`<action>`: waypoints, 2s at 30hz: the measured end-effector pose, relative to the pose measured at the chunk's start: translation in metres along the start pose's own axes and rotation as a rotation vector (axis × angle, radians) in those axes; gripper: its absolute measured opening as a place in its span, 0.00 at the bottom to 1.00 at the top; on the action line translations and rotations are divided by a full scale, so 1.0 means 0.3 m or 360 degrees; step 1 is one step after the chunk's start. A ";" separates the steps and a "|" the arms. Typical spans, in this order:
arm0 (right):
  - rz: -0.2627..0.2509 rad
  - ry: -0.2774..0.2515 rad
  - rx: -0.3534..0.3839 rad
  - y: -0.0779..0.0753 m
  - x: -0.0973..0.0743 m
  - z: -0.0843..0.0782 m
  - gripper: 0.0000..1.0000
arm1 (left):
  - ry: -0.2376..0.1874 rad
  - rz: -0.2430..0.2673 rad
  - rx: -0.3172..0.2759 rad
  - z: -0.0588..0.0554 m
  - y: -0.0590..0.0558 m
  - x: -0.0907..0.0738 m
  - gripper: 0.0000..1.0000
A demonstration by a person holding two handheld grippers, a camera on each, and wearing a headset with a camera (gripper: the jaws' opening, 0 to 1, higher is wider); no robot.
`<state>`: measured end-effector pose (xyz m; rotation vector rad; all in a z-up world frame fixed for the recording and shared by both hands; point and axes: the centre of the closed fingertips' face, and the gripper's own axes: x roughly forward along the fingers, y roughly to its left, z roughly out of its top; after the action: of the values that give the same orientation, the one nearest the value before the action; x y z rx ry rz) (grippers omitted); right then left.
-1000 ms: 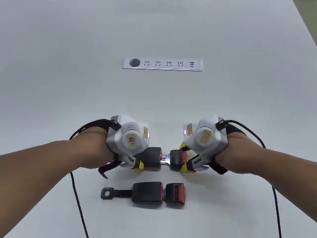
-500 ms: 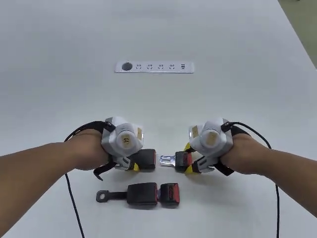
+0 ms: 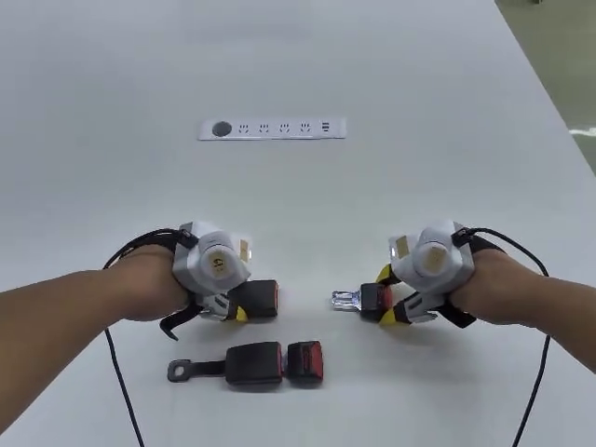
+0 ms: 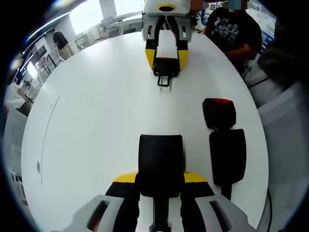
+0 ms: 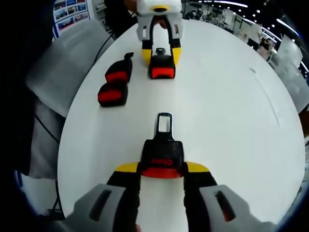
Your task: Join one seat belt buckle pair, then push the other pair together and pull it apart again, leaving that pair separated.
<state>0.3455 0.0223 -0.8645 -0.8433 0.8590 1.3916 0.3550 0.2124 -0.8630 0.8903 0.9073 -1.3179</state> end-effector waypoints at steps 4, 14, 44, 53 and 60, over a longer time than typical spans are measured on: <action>0.0008 0.0030 -0.0016 -0.002 -0.009 -0.022 0.35 | 0.0016 0.0004 -0.0002 -0.001 0.000 0.001 0.32; -0.0017 0.0143 0.0008 -0.008 -0.006 -0.024 0.37 | 0.0056 0.0036 -0.0038 -0.001 0.003 -0.001 0.33; -0.0546 -0.0248 0.0369 0.180 -0.292 0.013 0.79 | -0.0174 0.0709 -0.0577 -0.106 -0.187 -0.414 0.80; -0.0641 -0.0342 0.0525 0.257 -0.358 -0.016 0.91 | -0.0229 0.0817 -0.0851 -0.257 -0.346 -0.496 0.99; -0.0707 -0.0380 0.0573 0.301 -0.378 -0.016 1.00 | -0.0318 0.0932 -0.1039 -0.348 -0.381 -0.547 1.00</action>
<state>0.2553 -0.0330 -0.7656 -0.5342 0.6597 0.8902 0.2301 0.3668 -0.7557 0.4415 0.7653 -0.5326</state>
